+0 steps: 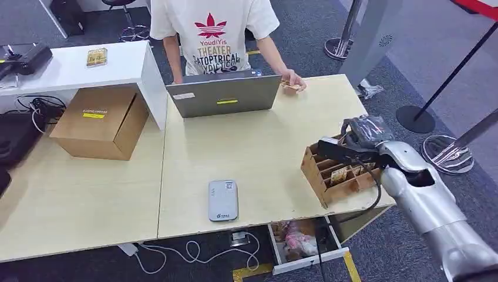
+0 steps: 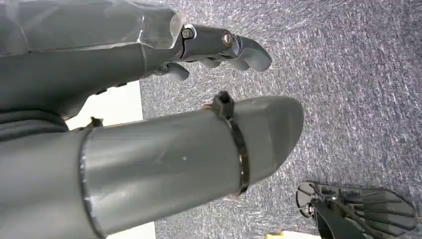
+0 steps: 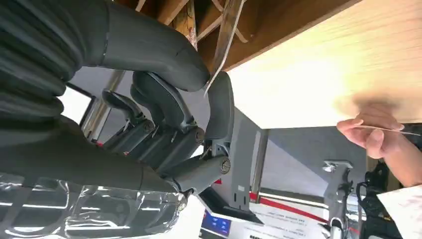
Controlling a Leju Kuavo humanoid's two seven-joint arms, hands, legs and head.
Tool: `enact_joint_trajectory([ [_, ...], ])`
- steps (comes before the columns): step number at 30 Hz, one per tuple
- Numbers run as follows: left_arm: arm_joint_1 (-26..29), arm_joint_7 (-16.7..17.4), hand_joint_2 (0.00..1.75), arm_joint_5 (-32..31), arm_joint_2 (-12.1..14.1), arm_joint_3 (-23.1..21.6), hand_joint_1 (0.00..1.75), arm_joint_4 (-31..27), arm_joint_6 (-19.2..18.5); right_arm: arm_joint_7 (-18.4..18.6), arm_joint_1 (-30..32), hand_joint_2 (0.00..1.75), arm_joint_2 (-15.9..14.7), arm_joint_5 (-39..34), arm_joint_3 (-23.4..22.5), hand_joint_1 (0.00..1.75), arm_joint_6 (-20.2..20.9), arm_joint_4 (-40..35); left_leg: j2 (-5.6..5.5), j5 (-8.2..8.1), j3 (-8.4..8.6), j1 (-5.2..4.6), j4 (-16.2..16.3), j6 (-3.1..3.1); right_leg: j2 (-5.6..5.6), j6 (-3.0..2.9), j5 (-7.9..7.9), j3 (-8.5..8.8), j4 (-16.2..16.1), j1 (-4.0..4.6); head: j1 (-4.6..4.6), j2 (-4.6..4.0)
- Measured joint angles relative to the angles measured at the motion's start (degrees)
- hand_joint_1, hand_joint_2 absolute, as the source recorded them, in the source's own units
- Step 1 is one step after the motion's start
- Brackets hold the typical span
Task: Pass the card to the sensor for recognition and then transmit it.
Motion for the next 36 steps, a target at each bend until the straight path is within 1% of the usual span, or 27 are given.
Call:
enact_joint_trajectory([
  [4,0.0,0.0,0.0,0.02,0.0,0.02,0.0,0.0,0.0,-0.17,-0.19,1.75,0.0,-0.17,0.22,1.73,-0.02,0.28,0.0,0.0,0.0,0.0,0.0,0.0,0.0,0.0,0.0,0.0,0.0,0.0,0.0,0.0],
  [5,0.0,0.0,0.0,0.04,0.0,0.02,0.0,0.0,0.0,-0.26,-0.37,1.75,0.0,-0.37,0.39,1.75,-0.02,0.39,0.0,0.0,0.0,0.0,0.0,0.0,0.0,0.01,0.01,0.0,0.0,0.0,0.0,0.0],
  [6,0.0,0.0,0.0,0.07,0.0,0.02,0.0,0.0,0.0,-0.41,-0.7,1.75,-0.02,-0.53,0.63,1.71,-0.04,0.54,0.0,0.0,0.0,0.0,0.0,0.0,0.01,0.01,0.01,0.0,0.0,-0.01,0.0,0.0],
  [7,0.0,-0.04,0.0,0.09,0.0,0.02,0.0,0.0,0.0,-0.57,-1.14,1.75,0.0,-0.7,0.85,1.75,-0.07,0.66,0.0,0.0,0.01,0.0,0.0,0.0,0.02,0.0,0.02,0.0,0.0,-0.01,0.0,0.0],
  [8,-0.01,-0.09,0.0,0.13,0.0,0.02,0.0,0.0,0.0,-0.77,-1.68,1.75,-0.02,-0.94,1.03,1.71,-0.07,0.72,0.01,0.0,0.01,0.0,0.0,0.0,0.02,0.0,0.02,0.0,0.0,-0.01,0.02,0.0],
  [9,-0.02,-0.11,0.0,0.17,-0.02,0.02,0.0,0.0,0.0,-1.01,-2.4,1.75,-0.02,-1.2,1.2,1.75,0.0,0.87,0.02,0.01,0.01,0.0,0.0,0.0,0.02,0.0,0.02,0.0,0.0,-0.01,0.0,0.0],
  [10,-0.03,-0.13,0.0,0.17,-0.04,0.02,0.0,0.0,0.0,-1.09,-3.18,1.75,-0.02,-1.33,1.42,1.73,0.15,1.03,0.03,0.01,0.01,0.0,0.0,0.0,0.02,0.0,0.02,0.0,0.0,-0.01,0.0,0.0],
  [11,-0.04,-0.13,0.0,0.17,-0.04,0.02,0.0,0.0,0.0,-1.22,-4.04,1.75,-0.02,-1.57,1.53,1.75,0.48,1.16,0.02,0.01,0.01,0.0,0.0,0.0,0.02,0.0,0.02,0.0,0.0,0.0,0.0,0.0],
  [12,-0.04,-0.15,0.0,0.17,-0.07,0.02,0.0,0.0,0.0,-1.29,-4.94,1.75,0.0,-1.66,1.66,1.71,0.92,1.29,0.01,0.04,0.01,0.0,0.0,0.0,0.01,0.0,0.02,0.0,0.0,0.0,0.0,0.0],
  [14,-0.07,-0.33,0.0,0.13,-0.11,0.02,0.0,0.0,-0.02,-1.46,-6.8,1.75,0.0,-1.68,2.08,1.75,1.11,1.68,0.01,0.04,0.01,0.0,0.0,0.0,0.01,0.0,0.02,0.0,0.0,0.0,0.0,0.0],
  [16,-0.14,-0.72,0.0,-0.22,-0.15,0.02,0.0,0.0,-0.09,-1.46,-8.18,1.75,0.0,-1.71,2.43,1.75,1.09,1.92,0.01,0.04,0.02,0.0,0.0,0.0,0.01,0.0,0.02,0.0,0.0,0.0,0.0,0.0],
  [18,-0.24,-0.83,0.0,-0.66,-0.2,0.02,0.0,0.0,-0.26,-0.96,-9.1,1.75,-0.02,-2.08,2.51,1.75,1.01,1.99,-0.01,0.04,0.02,0.0,0.01,0.0,0.01,0.0,0.02,0.0,0.0,0.0,0.0,0.0],
  [20,-0.35,-0.83,0.0,-0.85,-0.31,0.02,0.0,0.0,-0.48,-0.48,-9.8,1.75,-0.02,-2.3,2.51,1.71,1.05,1.92,-0.01,0.04,0.0,0.0,0.01,0.0,0.0,0.0,0.02,0.0,0.01,0.0,0.0,0.0],
  [23,-0.69,-0.83,0.0,-0.83,-0.42,0.02,0.0,0.0,-0.48,0.46,-11.06,1.75,0.0,-2.27,2.65,1.73,2.08,1.55,-0.01,0.04,-0.01,0.0,0.01,0.0,0.0,0.0,0.02,0.0,0.01,-0.01,0.0,0.0],
  [28,-0.93,-0.9,0.0,-0.79,-0.57,0.02,0.0,0.0,-0.63,1.57,-14.23,1.75,0.72,-2.01,3.41,1.68,3.41,1.57,-0.01,0.04,-0.01,0.0,0.01,0.0,0.0,0.0,0.02,0.0,0.01,-0.01,0.02,0.0],
  [36,-0.93,-0.85,0.0,-1.01,-0.68,0.02,0.0,0.0,-0.68,1.88,-17.82,1.75,2.27,-2.54,4.31,1.75,3.28,3.65,-0.02,0.05,-0.02,0.01,0.01,0.0,0.0,0.0,0.02,0.0,0.02,-0.01,0.02,0.0],
])
